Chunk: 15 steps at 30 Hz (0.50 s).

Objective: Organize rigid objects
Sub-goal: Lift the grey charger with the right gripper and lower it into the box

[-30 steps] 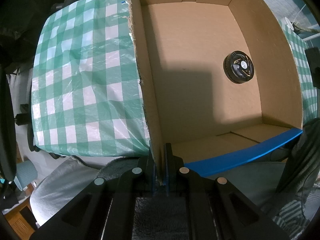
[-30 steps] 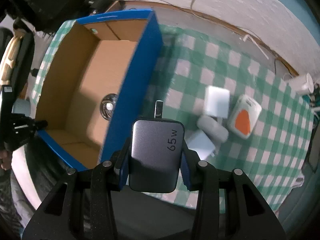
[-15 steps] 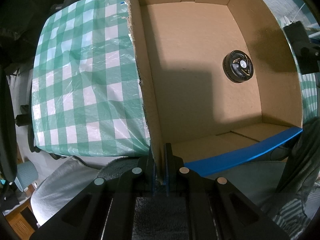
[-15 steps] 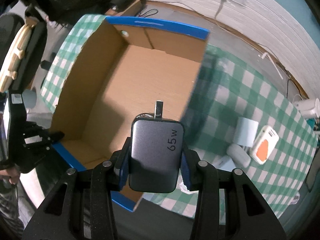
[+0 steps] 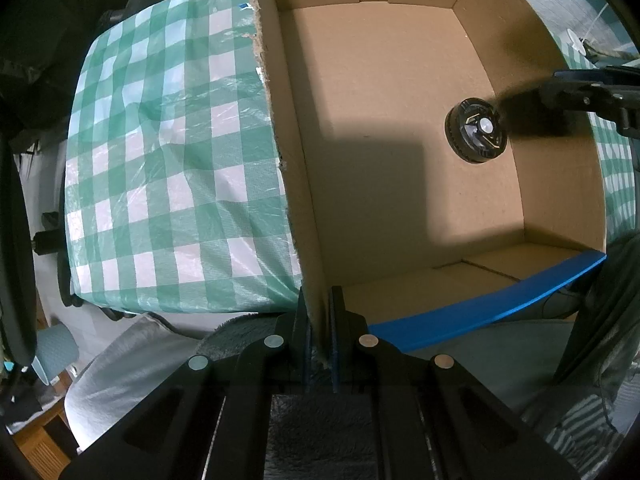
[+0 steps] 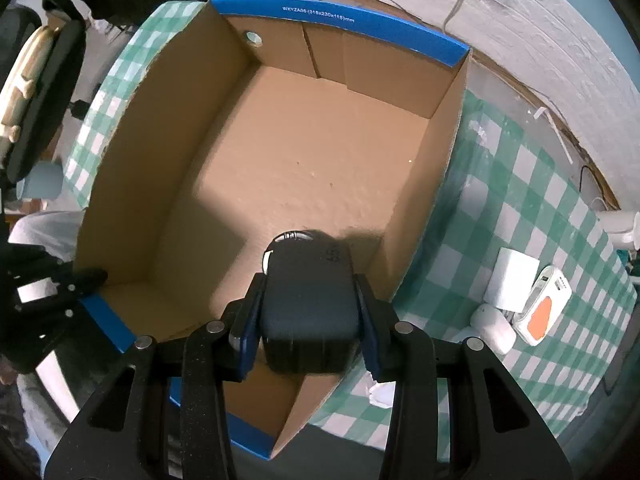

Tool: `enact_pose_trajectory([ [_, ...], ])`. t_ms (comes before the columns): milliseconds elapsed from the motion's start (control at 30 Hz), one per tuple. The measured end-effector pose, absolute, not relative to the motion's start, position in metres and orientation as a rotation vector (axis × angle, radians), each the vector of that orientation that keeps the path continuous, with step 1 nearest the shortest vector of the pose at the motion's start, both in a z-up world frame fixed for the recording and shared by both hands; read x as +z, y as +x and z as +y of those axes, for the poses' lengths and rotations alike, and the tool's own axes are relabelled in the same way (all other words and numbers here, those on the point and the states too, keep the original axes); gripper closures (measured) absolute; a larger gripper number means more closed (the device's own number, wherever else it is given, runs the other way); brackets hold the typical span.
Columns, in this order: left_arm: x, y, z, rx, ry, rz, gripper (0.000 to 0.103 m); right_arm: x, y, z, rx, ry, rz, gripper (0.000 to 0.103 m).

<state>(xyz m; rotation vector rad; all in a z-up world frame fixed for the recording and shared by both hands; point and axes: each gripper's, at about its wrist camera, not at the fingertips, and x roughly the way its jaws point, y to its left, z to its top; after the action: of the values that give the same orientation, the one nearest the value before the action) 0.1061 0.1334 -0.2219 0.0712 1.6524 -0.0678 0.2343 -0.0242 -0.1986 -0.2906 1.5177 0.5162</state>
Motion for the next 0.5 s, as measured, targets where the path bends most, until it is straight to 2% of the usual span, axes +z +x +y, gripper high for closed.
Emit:
enact_pose_trajectory([
  [233, -0.222, 0.107, 0.133, -0.067, 0.079, 1.657, 0.096, -0.194, 0.234, -0.028, 0.512, -0.277, 1.502, 0.061],
  [500, -0.221, 0.106, 0.129, -0.066, 0.096, 1.657, 0.096, -0.180, 0.227, -0.026, 0.521, -0.270, 1.475, 0.047],
])
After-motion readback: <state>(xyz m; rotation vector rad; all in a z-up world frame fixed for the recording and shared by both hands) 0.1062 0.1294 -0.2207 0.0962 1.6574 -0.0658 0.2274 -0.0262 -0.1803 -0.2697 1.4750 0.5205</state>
